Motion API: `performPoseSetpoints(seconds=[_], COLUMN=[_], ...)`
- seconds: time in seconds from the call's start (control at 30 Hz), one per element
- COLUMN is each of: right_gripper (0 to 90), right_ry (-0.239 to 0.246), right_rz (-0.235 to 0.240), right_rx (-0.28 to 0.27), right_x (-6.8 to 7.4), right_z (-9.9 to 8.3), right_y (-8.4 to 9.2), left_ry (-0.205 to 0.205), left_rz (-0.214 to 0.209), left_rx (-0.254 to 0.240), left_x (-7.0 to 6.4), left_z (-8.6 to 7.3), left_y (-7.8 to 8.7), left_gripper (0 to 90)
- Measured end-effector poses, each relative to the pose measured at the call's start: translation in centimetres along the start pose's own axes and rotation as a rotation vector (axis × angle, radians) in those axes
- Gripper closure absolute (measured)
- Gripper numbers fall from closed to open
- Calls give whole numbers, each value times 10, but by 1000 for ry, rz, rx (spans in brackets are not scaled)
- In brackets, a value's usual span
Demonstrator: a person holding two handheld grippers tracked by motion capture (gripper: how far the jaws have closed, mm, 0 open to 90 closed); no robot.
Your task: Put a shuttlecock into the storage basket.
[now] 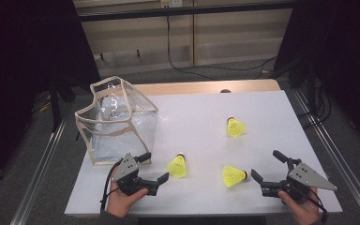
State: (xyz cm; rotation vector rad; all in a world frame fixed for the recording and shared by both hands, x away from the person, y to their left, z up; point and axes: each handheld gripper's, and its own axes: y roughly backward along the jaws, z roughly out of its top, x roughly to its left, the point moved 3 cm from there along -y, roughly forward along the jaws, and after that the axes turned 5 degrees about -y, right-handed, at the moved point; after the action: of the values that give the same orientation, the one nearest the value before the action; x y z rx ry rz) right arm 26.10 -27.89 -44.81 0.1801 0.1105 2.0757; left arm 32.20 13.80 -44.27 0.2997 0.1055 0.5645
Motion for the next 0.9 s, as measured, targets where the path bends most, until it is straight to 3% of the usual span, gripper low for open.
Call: performPoseSetpoints(seconds=[0.63, 0.9], right_gripper=[11, 11], right_ry=[7, 10], right_rz=[-4, -4], right_rx=[1, 3], right_x=[0, 0], right_z=[0, 0], right_y=[0, 0], left_ry=[-22, -21], left_rz=[-1, 4], left_rx=[65, 64], left_x=[-6, -8], left_z=[-2, -1], left_y=[-13, -16], left_gripper=[62, 52])
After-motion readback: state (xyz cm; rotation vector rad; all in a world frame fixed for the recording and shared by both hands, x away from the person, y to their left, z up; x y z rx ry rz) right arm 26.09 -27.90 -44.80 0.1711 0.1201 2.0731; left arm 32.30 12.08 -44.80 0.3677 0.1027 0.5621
